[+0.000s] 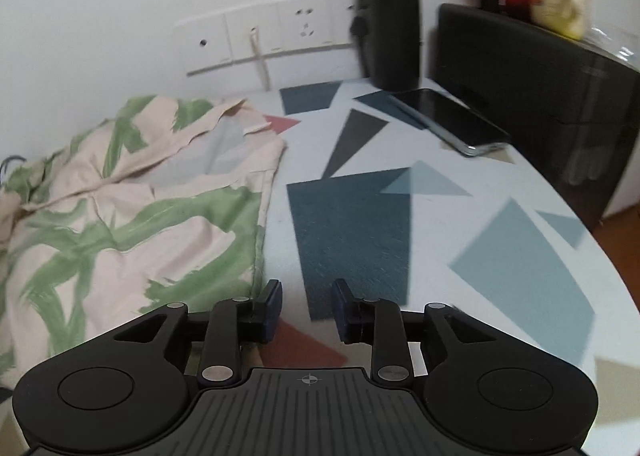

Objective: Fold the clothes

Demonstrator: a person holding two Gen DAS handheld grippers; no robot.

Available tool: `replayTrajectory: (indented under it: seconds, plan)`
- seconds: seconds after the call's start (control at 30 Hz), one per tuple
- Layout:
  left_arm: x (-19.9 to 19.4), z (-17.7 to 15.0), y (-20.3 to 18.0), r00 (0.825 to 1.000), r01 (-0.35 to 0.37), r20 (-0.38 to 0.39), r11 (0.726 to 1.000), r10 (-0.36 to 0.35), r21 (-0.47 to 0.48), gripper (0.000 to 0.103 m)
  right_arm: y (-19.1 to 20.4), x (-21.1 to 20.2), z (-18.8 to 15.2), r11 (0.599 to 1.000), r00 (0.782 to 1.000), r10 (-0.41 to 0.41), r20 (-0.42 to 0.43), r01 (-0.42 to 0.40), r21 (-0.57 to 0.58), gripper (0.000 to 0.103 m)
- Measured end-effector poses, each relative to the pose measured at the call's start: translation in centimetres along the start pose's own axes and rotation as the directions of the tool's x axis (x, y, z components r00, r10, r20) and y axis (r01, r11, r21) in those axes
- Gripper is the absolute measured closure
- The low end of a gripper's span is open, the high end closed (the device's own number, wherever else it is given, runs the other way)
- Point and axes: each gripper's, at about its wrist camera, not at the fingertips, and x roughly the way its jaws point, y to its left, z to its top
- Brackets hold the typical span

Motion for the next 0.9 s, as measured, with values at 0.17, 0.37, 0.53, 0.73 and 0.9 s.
replayTrajectory:
  seconds: [0.17,0.37,0.53,0.73,0.9]
  plan:
    - [0.0,-0.1,-0.1,1.0,-0.01,-0.003,1.0,0.01,-0.011,0.0,2.2,1.0,0.1,0.992,0.997,0.082,-0.002,-0.082,-0.097,0.073]
    - [-0.1,-0.1,-0.1,1.0,-0.014,0.0,1.0,0.014,-0.017,0.0,3.0,1.1,0.1,0.983,0.988,0.152,-0.031,-0.154,-0.1,0.074]
    - [-0.1,-0.2,-0.1,1.0,-0.014,0.003,1.0,0.014,-0.017,0.0,0.7,0.7,0.5,0.992,0.992,0.127,0.008,-0.127,0.011,0.072]
    - [-0.1,-0.2,-0.1,1.0,-0.014,0.003,1.0,0.014,-0.018,0.0,0.5,1.2,0.1,0.989,0.988,0.145,-0.046,-0.145,0.0,0.072]
    - [-0.1,-0.3,-0.2,1.0,-0.014,0.007,1.0,0.014,-0.017,0.0,2.2,1.5,-0.1,0.986,0.986,0.155,-0.067,-0.159,-0.055,0.073]
